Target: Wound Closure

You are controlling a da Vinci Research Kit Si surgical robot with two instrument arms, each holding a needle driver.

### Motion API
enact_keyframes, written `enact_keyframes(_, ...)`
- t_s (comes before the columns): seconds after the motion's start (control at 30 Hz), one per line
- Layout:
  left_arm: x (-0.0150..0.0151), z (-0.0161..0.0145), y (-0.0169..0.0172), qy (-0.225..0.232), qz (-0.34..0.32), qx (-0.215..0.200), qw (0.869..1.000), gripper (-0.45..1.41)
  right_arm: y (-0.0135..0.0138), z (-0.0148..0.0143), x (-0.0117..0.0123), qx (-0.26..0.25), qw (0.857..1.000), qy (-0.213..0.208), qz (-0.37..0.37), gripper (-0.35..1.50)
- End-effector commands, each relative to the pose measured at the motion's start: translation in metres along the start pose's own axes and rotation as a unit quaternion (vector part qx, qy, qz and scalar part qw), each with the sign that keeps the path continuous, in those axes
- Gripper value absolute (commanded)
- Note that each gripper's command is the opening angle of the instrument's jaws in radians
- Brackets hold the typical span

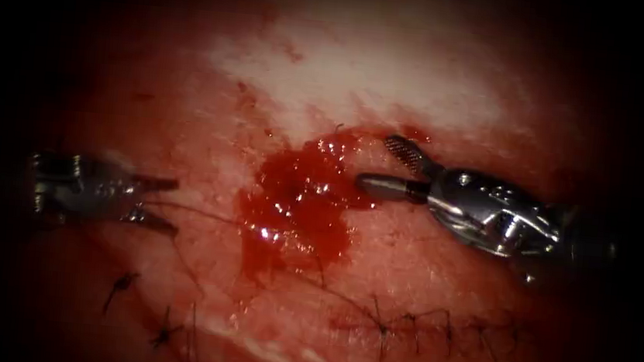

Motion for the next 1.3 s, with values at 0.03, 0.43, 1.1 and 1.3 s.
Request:
enact_keyframes(0.03, -0.0002, 0.0008, 0.0003, -0.003, 0.002, -0.002, 1.0, 0.0, -0.0005, 0.0007, -0.0006, 0.001, 1.0, 0.0, 0.001, 1.23)
enact_keyframes(0.43, -0.001, 0.0002, -0.0009, -0.015, 0.009, -0.005, 1.0, -0.45, -0.0005, 0.0005, -0.0004, 0.005, 1.0, -0.001, 0.001, 1.23)
enact_keyframes(1.1, 0.0089, -0.006, 0.0026, 0.029, 0.05, 0.033, 0.998, -0.45, -0.0049, -0.0039, 0.0007, 0.131, 0.988, -0.075, -0.015, -0.35)
enact_keyframes(1.3, 0.0098, -0.0062, 0.003, 0.039, 0.071, 0.034, 0.996, -0.45, -0.0049, -0.0026, 0.0011, 0.118, 0.99, -0.061, -0.036, -0.35)
